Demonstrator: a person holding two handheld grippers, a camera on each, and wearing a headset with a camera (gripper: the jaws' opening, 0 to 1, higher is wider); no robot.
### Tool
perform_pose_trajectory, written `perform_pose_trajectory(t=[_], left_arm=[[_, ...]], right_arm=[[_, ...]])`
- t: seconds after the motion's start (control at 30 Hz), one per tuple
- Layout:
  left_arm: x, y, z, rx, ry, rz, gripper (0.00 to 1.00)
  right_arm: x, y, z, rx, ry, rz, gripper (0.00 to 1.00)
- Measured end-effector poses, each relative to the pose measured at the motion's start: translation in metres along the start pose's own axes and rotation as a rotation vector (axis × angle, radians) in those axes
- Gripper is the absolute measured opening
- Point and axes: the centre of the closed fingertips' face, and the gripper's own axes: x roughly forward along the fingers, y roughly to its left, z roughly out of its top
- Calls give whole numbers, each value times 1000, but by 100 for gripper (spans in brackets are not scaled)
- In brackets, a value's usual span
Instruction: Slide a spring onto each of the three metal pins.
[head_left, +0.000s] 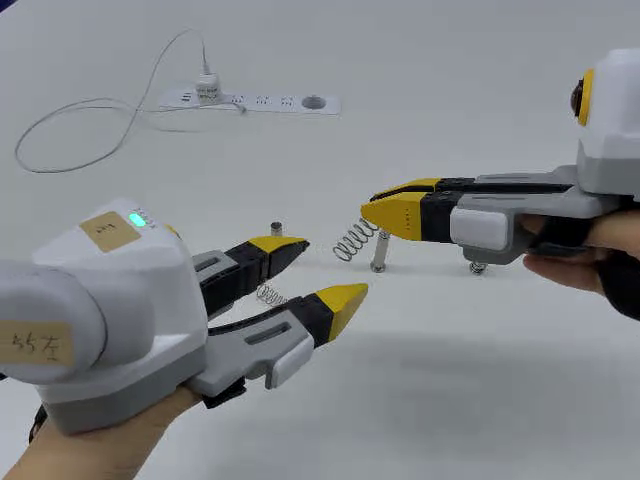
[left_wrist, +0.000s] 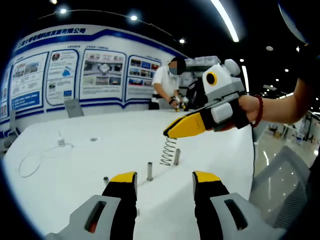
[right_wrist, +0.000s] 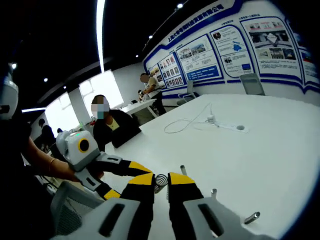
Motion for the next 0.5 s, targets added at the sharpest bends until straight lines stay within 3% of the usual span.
perform_pose_trajectory(t=[0.17, 0.5], left_arm=[[-3, 2, -4, 32, 36, 11, 61], [-9, 4, -12, 62, 67, 19, 78]], right_arm=[[-1, -15, 0, -89, 40, -51, 11], [-1, -39, -3, -159, 90, -109, 11]])
